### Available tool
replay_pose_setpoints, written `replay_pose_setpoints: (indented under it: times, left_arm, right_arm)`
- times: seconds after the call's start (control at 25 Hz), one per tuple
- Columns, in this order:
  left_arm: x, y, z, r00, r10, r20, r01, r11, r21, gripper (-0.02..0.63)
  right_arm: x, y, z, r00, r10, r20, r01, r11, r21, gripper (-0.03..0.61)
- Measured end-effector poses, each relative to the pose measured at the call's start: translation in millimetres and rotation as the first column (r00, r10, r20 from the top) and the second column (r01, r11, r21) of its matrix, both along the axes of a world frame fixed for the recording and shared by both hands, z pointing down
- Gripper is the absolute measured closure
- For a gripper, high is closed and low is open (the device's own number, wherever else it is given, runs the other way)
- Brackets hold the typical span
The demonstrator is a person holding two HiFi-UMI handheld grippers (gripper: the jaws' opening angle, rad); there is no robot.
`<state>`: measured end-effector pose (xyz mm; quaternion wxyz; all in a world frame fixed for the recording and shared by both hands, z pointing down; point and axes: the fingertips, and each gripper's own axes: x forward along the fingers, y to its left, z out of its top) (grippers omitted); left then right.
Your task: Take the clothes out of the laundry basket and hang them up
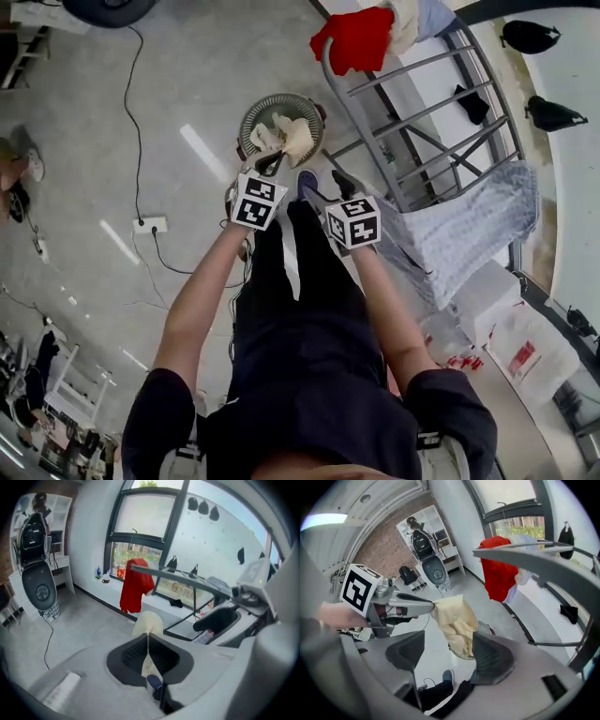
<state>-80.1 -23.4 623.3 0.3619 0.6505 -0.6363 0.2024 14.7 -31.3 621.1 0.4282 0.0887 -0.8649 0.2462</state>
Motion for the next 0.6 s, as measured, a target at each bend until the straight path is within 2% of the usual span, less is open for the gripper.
replay_pose_setpoints:
  times: [0.2,0.4,0.52,0.6]
  left_arm:
    - [3,-2,-92,0.993,-0.09,-0.077,0.097,0.992,0.085,0.586]
    - [9,-2,-171,0.991,-0.095,-0.094,0.11,0.979,0.171,0.586]
    - [13,3,-209,0.988,-0.101,-0.118,0.124,0.969,0.215,0.586]
    - [19,7,-232,0.987,-0.095,-0.131,0.124,0.962,0.243,0.586]
  right_arm:
    - [-4,14,-53,0.997,-0.031,0.076,0.031,1.0,-0.002,0.265]
    - [-18,18,-106,0.982,0.002,0.188,-0.006,1.0,0.022,0.268]
    - [-25,15,-138,0.956,0.067,0.287,-0.069,0.998,-0.002,0.286]
    - [-30,16,-152,0.946,0.051,0.321,-0.065,0.997,0.033,0.299]
